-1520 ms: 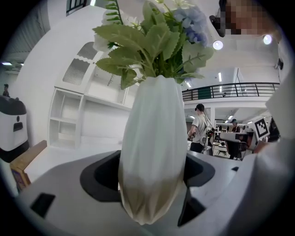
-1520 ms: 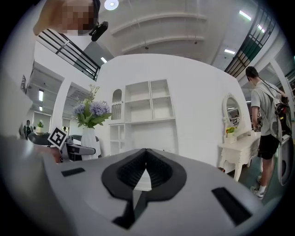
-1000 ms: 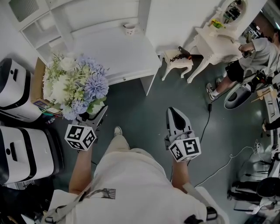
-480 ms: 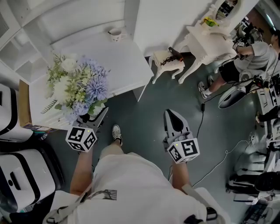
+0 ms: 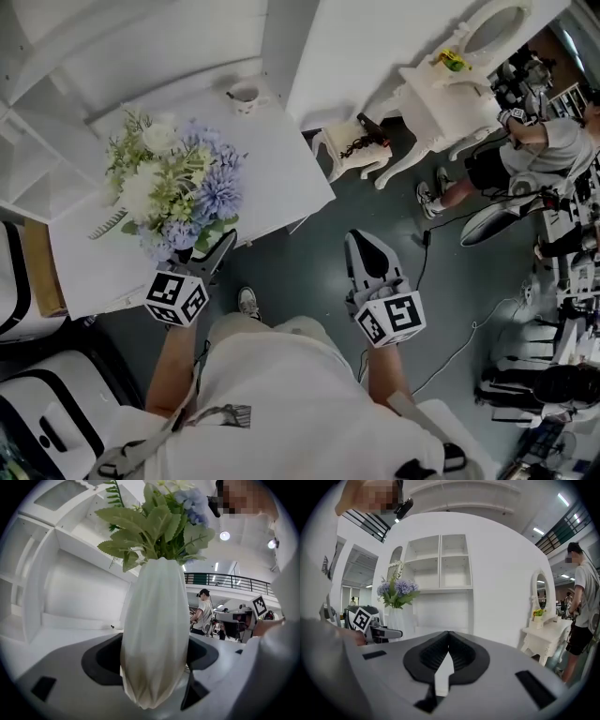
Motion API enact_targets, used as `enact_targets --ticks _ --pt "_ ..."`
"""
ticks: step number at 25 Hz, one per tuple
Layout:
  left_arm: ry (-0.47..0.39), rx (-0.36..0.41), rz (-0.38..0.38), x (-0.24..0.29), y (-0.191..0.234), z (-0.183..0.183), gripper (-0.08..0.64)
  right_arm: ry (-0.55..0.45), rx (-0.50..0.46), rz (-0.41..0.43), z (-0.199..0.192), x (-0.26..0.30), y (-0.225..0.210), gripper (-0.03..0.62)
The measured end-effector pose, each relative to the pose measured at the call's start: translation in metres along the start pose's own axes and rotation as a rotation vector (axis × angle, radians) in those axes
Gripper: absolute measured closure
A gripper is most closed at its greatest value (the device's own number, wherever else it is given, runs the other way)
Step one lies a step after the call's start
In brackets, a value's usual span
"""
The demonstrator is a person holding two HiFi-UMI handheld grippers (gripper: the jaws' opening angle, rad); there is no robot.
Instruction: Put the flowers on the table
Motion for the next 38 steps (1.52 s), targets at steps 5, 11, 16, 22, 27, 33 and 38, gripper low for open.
enact_targets --ticks 5,11,16,22,27,33,38 --pt "0.022 -0.029 -0.035 0.046 0.022 0.0 0.178 0.017 0.001 -0.031 0.006 0.035 -0.021 0.581" --pt "0.045 -0.028 -0.046 0.084 0.022 -0.004 0.178 0.003 0.01 -0.037 0.007 0.061 -0.054 0.581" --pt "0.048 -0.01 -0.006 0.11 0.01 0.006 0.178 -0.022 0.04 0.026 0.015 0.078 -0.086 0.581" --pt "0.046 0.0 0.046 0.146 0.003 0.004 0.178 -0.03 0.039 0.099 0.021 0.106 -0.127 0.581" --pt "0.047 0.009 0.084 0.173 -0.001 -0.004 0.178 -0.004 0.044 0.14 0.014 0.117 -0.147 0.581" --pt "0.028 0.038 0.086 0.198 -0.003 -0.006 0.177 0.028 0.056 0.149 0.003 0.118 -0.155 0.581" --pt "0.031 0.059 0.048 0.225 -0.005 -0.033 0.176 0.058 0.05 0.13 -0.016 0.114 -0.159 0.581"
Point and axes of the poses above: the fingertips, and each gripper's own axes: x forward along the fingers, y to its left, z out of its top, the point moved 2 cm from there along -x, backward along the fingers, and after that the axes turned 6 degrees about z, right-handed, at the moved point
